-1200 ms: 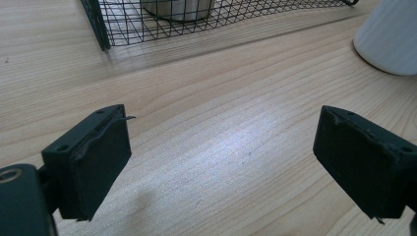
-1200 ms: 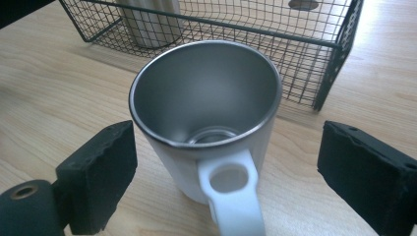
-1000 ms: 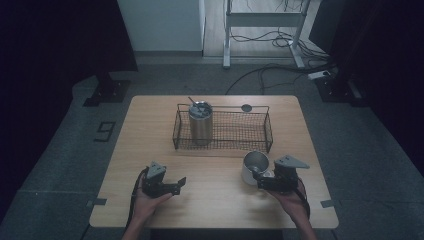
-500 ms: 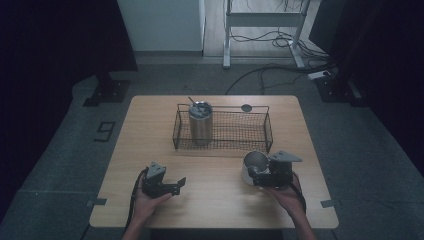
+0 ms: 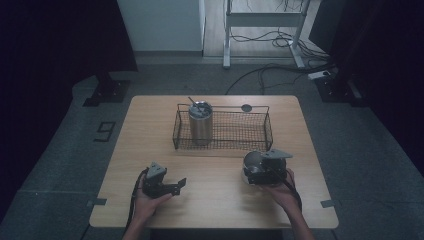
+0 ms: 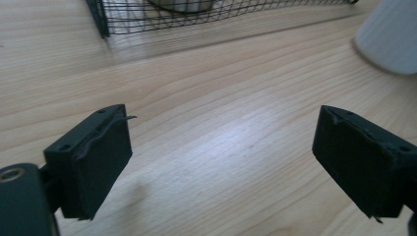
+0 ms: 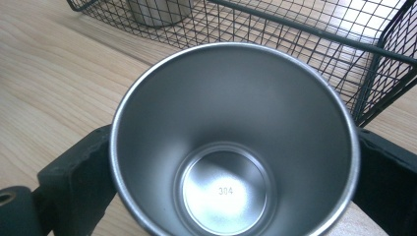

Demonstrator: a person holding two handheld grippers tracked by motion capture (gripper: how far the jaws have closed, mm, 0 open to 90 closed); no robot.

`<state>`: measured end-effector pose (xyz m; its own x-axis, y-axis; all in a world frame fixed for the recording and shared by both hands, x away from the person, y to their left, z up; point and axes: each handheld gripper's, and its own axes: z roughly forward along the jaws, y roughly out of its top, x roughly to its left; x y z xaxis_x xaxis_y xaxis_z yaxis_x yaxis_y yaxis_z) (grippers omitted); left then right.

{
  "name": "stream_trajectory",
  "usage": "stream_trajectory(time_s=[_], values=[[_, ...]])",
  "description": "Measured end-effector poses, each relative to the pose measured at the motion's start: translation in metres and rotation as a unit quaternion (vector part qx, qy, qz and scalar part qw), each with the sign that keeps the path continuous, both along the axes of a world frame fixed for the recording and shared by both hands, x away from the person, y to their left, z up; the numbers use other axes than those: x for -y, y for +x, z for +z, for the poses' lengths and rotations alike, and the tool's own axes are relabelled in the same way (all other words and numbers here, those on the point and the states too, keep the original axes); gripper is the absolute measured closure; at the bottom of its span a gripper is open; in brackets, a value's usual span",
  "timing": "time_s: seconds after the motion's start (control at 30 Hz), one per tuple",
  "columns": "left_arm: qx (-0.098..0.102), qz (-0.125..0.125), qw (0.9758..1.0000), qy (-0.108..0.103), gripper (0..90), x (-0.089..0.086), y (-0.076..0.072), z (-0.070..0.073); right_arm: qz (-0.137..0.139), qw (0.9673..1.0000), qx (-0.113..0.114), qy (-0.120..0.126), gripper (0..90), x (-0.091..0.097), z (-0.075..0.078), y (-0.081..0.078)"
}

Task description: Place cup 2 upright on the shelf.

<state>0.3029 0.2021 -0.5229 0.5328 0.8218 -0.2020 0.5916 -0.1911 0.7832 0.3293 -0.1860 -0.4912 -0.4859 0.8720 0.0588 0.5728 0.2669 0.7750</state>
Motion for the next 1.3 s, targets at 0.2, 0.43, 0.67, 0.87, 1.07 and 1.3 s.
stream_trajectory(time_s=[0.2,0.43,0.67,0.87,1.07,1.3], values=[[0.006,0.003,1.0000,-0.002,8.6,-0.001,-0.001,0.001,0.006,1.0000,0.005,-0.002,5.8,-0.001,-0.003,0.001],[0.005,0.002,1.0000,0.003,8.6,0.000,-0.001,0.000,0.008,0.9999,0.014,-0.002,6.3,0.000,-0.004,0.000],[0.006,0.005,1.0000,0.002,9.1,-0.001,-0.001,0.001,0.004,0.9998,0.016,0.006,6.5,0.005,-0.004,-0.001],[0.006,0.005,1.0000,0.001,9.1,0.000,0.000,0.001,0.008,0.9995,0.026,0.017,6.5,0.008,0.004,-0.003],[0.005,0.005,1.0000,-0.002,9.1,0.000,-0.001,0.002,0.011,0.9989,0.035,0.027,6.6,0.011,0.013,-0.006],[0.004,0.002,1.0000,-0.003,9.1,0.001,0.000,0.002,0.014,0.9979,0.047,0.042,6.6,0.019,0.033,-0.006]])
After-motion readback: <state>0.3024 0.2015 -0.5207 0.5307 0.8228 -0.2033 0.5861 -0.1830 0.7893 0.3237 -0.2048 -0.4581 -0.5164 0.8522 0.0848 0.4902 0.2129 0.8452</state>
